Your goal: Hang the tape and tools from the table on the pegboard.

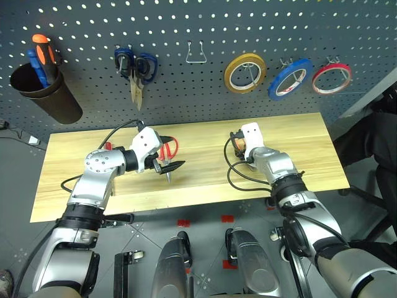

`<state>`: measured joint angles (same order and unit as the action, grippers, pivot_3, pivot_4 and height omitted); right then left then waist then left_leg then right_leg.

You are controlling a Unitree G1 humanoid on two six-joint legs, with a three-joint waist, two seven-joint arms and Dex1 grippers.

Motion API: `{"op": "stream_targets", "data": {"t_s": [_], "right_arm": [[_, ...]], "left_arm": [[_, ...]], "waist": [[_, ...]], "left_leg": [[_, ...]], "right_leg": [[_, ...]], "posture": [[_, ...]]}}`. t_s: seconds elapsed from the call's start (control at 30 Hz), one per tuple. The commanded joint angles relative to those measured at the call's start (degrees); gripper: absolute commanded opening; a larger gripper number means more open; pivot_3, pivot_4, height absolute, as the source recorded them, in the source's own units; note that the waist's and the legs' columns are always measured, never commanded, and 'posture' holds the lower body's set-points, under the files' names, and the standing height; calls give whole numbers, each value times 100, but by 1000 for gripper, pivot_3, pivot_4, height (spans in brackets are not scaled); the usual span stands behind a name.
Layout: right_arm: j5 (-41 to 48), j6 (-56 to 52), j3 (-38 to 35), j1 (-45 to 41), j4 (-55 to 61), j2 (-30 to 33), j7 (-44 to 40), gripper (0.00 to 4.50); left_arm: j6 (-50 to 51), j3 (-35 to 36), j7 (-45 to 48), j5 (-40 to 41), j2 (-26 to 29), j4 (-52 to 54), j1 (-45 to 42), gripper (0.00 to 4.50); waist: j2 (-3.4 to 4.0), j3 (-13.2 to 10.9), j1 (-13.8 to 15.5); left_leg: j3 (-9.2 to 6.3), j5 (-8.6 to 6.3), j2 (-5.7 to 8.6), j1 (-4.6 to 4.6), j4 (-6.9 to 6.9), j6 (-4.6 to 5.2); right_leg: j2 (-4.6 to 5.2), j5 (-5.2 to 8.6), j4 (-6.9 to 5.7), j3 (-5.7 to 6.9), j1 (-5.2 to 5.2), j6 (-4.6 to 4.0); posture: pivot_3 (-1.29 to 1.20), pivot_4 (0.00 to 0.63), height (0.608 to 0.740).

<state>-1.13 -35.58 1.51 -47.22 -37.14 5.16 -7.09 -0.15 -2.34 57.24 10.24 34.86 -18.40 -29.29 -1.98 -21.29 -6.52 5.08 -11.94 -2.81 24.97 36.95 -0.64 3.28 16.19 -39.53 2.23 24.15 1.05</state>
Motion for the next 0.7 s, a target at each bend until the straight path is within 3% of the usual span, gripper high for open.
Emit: {"op": "stream_targets", "data": {"t_s": [0.03, 0.2, 0.37, 0.5, 0.7], "right_arm": [[-111, -123, 232, 618, 1481, 103, -84, 2605], [-312, -418, 565, 1664, 4071, 121, 78, 2605], [-419, 612, 956, 2063, 6027, -339, 353, 2604], [-522, 1434, 1112, 1290, 5967, -553, 333, 2604], [-393, 2818, 822, -401, 4183, -855, 497, 2604]], "left_arm": [[-51, 455, -215, 382, -58, 525, 294, 4500], [479, 1007, -799, 879, -256, 1387, 872, 4500], [1162, 1673, -1616, 1432, -480, 2931, 1910, 4500], [1401, 1763, -2196, 1321, -540, 3632, 2164, 4500], [2077, 1548, -3077, 1228, -723, 3968, 1630, 4500]], "waist": [[0, 0, 7], [0, 0, -2], [0, 0, -37], [0, 0, 11], [-6, 3, 145]], "left_leg": [[0, 0, 0, 1, -1, 0], [1, 0, 0, 6, -2, 0], [-3, 0, -9, 1, -4, -4], [-8, 1, -8, -4, 0, -6], [-16, 6, 1, -11, 9, -1]], "right_leg": [[0, 0, 0, -1, 0, 0], [1, 0, 0, -5, 8, 0], [-7, 1, -9, -7, 10, 2], [-10, 1, -22, -4, 9, 2], [-6, -4, -37, 2, 1, -6]], "posture": [[-225, 337, 740], [-221, 338, 740], [-195, 339, 740], [-168, 335, 740], [-141, 330, 740]]}}
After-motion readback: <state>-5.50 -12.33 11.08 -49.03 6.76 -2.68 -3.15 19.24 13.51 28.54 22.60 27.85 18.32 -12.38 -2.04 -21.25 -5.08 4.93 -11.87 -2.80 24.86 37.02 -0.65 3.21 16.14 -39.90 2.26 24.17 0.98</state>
